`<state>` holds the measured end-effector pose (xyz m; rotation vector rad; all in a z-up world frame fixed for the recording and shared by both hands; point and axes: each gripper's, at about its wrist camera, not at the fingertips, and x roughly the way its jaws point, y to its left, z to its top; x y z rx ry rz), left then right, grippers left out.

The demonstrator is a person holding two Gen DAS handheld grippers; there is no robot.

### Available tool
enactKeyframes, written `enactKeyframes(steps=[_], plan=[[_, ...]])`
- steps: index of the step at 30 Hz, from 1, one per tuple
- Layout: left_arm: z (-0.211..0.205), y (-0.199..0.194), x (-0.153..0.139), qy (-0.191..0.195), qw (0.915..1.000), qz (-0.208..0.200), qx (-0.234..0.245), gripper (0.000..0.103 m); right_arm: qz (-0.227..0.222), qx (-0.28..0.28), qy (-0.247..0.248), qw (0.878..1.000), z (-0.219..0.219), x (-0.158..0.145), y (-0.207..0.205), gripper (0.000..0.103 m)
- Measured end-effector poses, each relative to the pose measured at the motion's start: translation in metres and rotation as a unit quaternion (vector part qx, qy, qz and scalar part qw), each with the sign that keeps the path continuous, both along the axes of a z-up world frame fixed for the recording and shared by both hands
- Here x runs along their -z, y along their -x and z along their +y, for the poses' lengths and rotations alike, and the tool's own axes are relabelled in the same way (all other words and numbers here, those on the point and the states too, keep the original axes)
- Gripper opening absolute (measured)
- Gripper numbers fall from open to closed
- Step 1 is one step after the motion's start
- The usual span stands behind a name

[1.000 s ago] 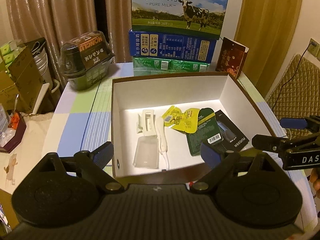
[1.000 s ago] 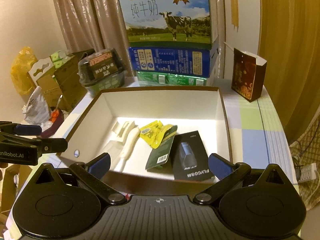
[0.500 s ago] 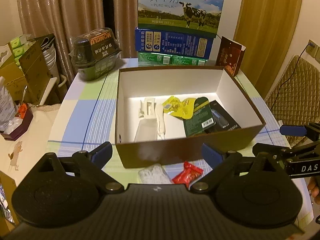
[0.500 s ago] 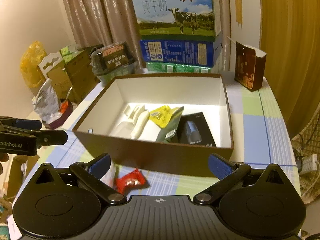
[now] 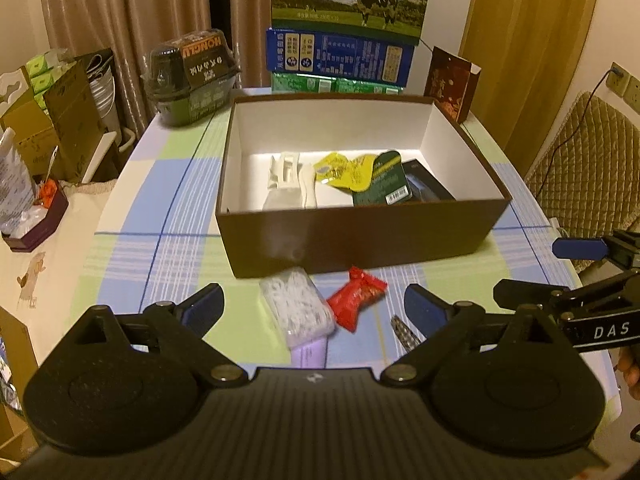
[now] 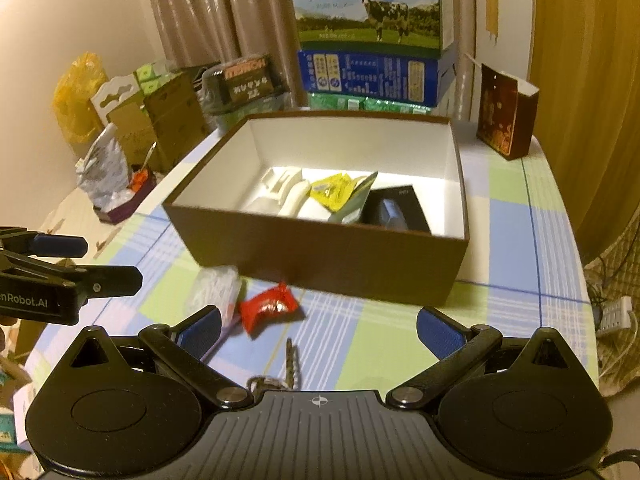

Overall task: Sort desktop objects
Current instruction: 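Withdraw both tools from the box toward the remaining table items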

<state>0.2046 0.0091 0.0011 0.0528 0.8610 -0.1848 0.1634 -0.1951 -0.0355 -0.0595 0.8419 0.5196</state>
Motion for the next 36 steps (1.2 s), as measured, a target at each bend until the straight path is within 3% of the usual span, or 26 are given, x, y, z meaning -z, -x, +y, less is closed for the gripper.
enactKeyframes(steps=[23,36], plan=[[0.002,0.042,0.044,-0.017,0.9982,0.044,-0.037,0.095,0.046,-0.029,0.019,0.998,0.001,0.039,0.028,0.101],[0.011,0.046,0.069,-0.019,0.9966,0.075,-0.028,0.095,0.087,-0.015,0.017,0.996,0.000,0.067,0.030,0.101]])
